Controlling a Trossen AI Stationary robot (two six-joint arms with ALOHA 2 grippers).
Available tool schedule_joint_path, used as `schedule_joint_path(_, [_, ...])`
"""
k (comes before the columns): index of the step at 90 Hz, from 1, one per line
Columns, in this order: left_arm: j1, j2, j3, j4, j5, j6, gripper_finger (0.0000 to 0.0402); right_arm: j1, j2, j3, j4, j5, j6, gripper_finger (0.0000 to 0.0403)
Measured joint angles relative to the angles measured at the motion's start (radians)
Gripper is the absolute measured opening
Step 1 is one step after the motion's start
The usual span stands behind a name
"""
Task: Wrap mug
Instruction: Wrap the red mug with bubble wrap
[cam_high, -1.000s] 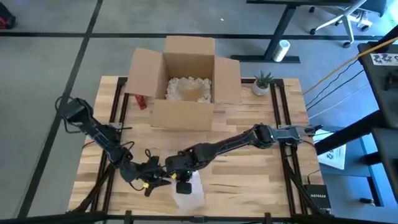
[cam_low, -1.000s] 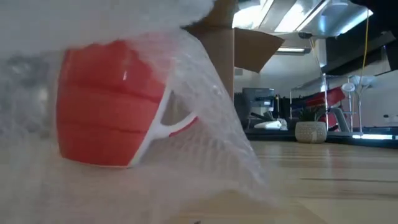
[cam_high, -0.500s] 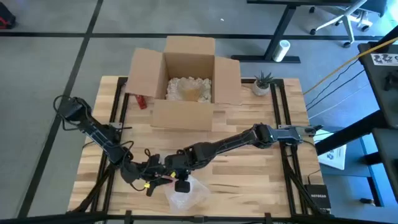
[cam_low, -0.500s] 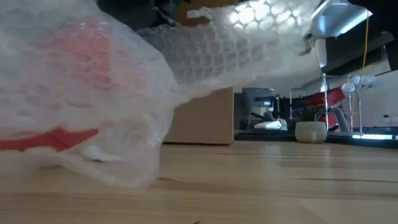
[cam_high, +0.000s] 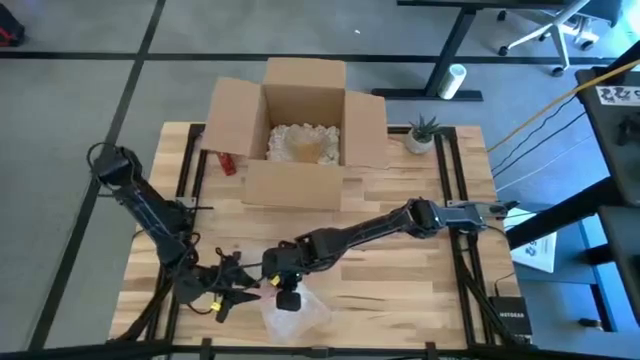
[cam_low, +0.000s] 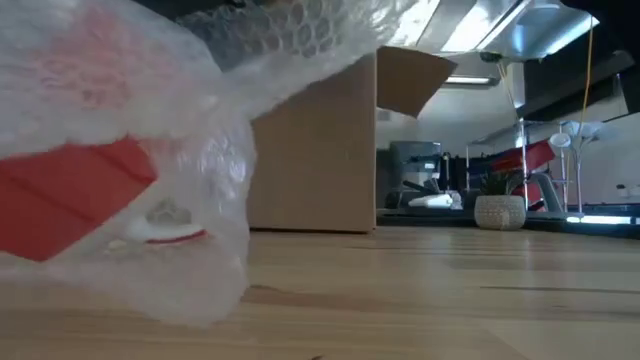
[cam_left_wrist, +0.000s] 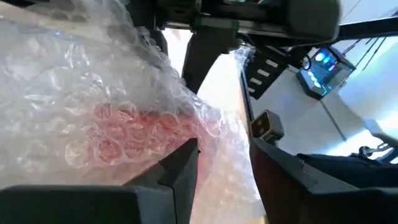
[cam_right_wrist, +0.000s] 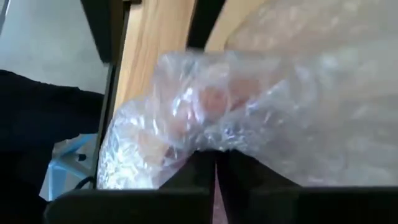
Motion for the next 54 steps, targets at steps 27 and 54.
schedule_joint_path(27, [-0.11,-0.017,0.0,-0.17,-0.055,-0.222,0.0128,0.0,0.047,0.001,0.053,-0.036,0.009,0.0])
schedule_joint_path(54, [-0.13,0.061,0.0,-0.306,-0.055,-0.505,0.0128,0.0,0.052,0.032,0.079,-0.054,0.01,0.0])
